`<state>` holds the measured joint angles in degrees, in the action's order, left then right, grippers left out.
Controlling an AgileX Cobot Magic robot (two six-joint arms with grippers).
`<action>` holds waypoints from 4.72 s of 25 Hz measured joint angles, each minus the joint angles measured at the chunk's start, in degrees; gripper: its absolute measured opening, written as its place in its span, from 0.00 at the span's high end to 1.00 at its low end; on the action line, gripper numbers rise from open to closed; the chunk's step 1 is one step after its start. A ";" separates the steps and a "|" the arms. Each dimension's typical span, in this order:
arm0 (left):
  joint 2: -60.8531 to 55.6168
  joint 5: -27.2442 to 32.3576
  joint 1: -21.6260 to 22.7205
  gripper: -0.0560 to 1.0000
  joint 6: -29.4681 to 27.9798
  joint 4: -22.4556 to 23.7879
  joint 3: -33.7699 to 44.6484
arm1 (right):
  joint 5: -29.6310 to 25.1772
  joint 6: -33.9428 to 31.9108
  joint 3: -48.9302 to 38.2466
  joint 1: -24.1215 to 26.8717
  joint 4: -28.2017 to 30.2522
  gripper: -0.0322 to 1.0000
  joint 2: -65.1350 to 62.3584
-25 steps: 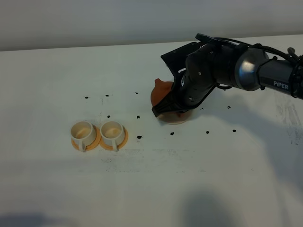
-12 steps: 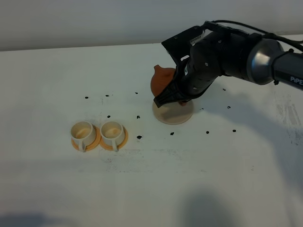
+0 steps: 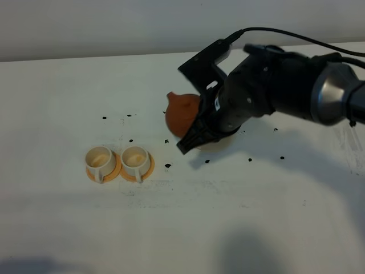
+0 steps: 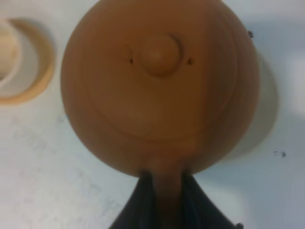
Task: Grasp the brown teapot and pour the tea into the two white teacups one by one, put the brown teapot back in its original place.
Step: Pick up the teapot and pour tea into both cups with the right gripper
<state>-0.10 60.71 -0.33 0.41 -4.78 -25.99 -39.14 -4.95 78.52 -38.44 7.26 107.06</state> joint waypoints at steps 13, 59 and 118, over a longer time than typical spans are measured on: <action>0.00 0.00 0.00 0.53 0.00 0.00 0.00 | 1.25 0.03 -3.78 -6.64 6.32 0.86 -0.27; 0.00 -0.05 0.00 0.53 0.00 0.00 0.00 | -0.90 -6.17 -3.95 -14.30 29.16 0.86 6.14; 0.00 -0.01 0.00 0.53 -0.05 0.00 0.00 | 0.85 -1.63 -3.95 -14.30 49.40 0.86 7.60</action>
<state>-0.10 60.70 -0.33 0.36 -4.78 -25.99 -38.29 -6.57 74.57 -52.74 56.67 114.66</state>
